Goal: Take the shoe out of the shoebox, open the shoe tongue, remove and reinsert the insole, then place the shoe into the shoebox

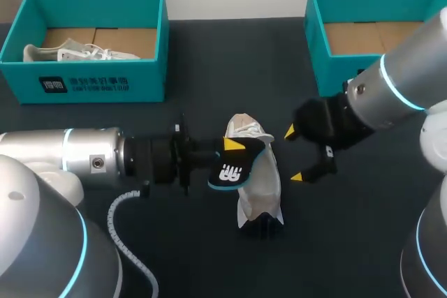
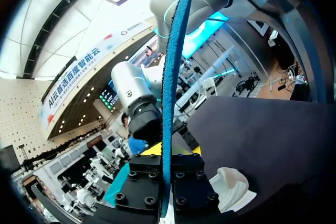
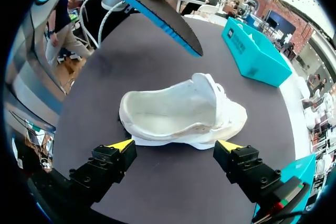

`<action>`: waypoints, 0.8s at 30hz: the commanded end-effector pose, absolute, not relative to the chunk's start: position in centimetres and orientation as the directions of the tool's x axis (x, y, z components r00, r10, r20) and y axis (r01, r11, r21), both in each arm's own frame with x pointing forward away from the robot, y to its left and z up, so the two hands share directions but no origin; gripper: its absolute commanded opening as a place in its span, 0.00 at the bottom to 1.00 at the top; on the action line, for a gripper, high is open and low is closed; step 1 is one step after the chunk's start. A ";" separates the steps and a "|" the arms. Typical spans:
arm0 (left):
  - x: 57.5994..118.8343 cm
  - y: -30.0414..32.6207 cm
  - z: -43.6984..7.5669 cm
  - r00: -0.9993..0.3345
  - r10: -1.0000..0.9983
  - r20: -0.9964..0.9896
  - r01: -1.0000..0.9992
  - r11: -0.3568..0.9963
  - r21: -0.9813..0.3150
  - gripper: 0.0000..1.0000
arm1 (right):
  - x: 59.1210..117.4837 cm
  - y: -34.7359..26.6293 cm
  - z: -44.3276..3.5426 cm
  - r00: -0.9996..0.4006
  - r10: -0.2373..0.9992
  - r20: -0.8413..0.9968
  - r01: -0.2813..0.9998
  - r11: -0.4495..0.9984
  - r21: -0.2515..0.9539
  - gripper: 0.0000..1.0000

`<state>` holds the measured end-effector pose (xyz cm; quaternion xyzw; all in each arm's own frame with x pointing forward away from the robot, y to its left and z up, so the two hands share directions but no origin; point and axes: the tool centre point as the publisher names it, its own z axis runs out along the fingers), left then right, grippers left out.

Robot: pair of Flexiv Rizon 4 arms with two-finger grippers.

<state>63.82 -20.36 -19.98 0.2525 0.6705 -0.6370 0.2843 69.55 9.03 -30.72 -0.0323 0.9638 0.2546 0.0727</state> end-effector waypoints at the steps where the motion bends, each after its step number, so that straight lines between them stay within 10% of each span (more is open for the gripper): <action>1: 63.7 -20.4 -20.0 -0.710 -0.026 -0.703 0.701 0.063 -0.710 0.00 | 69.6 10.6 -32.1 -0.986 -0.007 -0.167 -0.085 0.882 0.464 1.00; 24: 60.6 -21.5 -21.9 -0.767 0.003 -0.641 0.641 -0.027 -0.767 0.00 | 69.4 9.5 -32.8 -0.982 0.009 -0.188 -0.077 0.892 0.445 1.00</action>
